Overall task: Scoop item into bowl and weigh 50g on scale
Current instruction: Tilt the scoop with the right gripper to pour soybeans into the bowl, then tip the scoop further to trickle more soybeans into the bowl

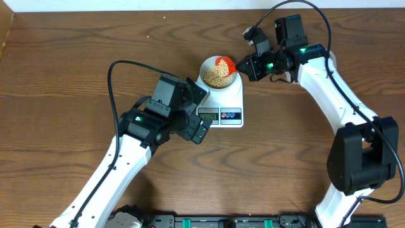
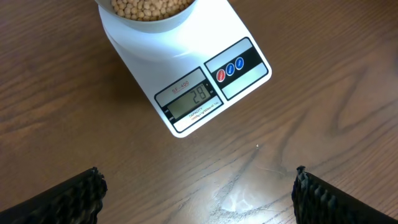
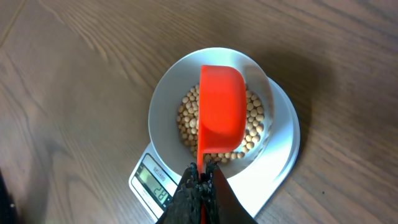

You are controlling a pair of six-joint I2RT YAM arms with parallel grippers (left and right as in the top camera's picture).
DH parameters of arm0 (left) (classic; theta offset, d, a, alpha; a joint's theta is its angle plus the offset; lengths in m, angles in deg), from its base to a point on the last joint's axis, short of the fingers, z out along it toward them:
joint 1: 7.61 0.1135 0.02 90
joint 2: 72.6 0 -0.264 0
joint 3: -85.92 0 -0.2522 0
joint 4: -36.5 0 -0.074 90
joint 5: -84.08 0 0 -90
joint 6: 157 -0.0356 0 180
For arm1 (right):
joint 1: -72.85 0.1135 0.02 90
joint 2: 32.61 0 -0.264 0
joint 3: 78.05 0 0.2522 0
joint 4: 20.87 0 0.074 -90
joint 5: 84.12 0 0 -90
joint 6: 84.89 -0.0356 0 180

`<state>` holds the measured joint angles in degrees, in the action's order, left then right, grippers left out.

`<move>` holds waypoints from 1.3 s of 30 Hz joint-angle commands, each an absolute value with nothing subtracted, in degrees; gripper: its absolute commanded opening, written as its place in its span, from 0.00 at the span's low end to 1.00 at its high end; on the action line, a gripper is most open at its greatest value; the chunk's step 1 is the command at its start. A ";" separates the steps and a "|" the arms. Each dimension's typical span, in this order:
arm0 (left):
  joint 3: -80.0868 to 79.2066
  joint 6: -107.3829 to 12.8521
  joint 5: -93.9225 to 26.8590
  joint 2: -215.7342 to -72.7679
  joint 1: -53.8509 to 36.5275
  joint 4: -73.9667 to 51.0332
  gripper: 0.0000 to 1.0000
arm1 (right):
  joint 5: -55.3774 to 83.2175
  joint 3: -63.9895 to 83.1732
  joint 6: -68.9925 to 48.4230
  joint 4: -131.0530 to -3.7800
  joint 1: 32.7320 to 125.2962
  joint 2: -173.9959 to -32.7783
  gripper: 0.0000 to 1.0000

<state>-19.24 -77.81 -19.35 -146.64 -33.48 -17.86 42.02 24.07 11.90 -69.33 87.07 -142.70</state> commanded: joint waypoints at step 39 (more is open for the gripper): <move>-19.13 -78.79 -19.63 -146.78 -33.20 -17.88 0.98 | 42.21 25.06 26.61 -68.48 87.22 -141.58 0.01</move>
<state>-19.24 -77.81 -19.35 -146.64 -33.48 -17.86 41.93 24.07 24.25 -68.65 87.07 -142.70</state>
